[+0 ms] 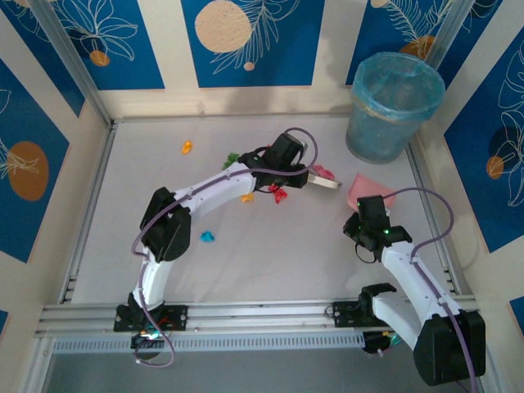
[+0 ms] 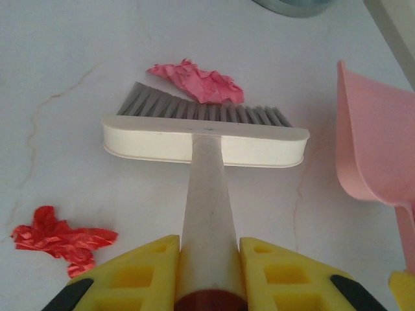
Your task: Sweep away the paper scraps from the table
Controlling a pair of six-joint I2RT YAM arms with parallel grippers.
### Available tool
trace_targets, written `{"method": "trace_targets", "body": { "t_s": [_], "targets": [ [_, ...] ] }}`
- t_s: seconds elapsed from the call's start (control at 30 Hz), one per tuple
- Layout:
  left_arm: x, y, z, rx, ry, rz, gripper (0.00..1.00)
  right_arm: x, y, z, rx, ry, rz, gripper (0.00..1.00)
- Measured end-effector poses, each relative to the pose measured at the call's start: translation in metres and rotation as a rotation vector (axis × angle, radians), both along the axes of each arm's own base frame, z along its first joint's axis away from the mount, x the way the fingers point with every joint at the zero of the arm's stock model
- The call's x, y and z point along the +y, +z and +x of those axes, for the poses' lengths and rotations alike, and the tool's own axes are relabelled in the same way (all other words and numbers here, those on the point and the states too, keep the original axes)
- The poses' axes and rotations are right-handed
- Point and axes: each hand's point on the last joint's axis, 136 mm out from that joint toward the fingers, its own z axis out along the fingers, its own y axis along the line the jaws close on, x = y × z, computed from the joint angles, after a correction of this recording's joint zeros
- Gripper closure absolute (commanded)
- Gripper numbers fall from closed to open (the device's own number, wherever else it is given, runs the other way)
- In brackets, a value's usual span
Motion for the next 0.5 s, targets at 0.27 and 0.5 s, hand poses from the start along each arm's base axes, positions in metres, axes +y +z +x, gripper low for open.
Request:
{"method": "trace_targets", "body": {
  "t_s": [0.27,0.5],
  "targets": [
    [0.005,0.019,0.011,0.015,0.009,-0.047,1.00,0.013,0.001,0.005,-0.013,0.074,0.038,1.00],
    [-0.002,0.053,0.008,0.005,-0.027,-0.125,1.00,0.030,-0.015,0.007,0.045,0.167,0.064,1.00]
  ]
}}
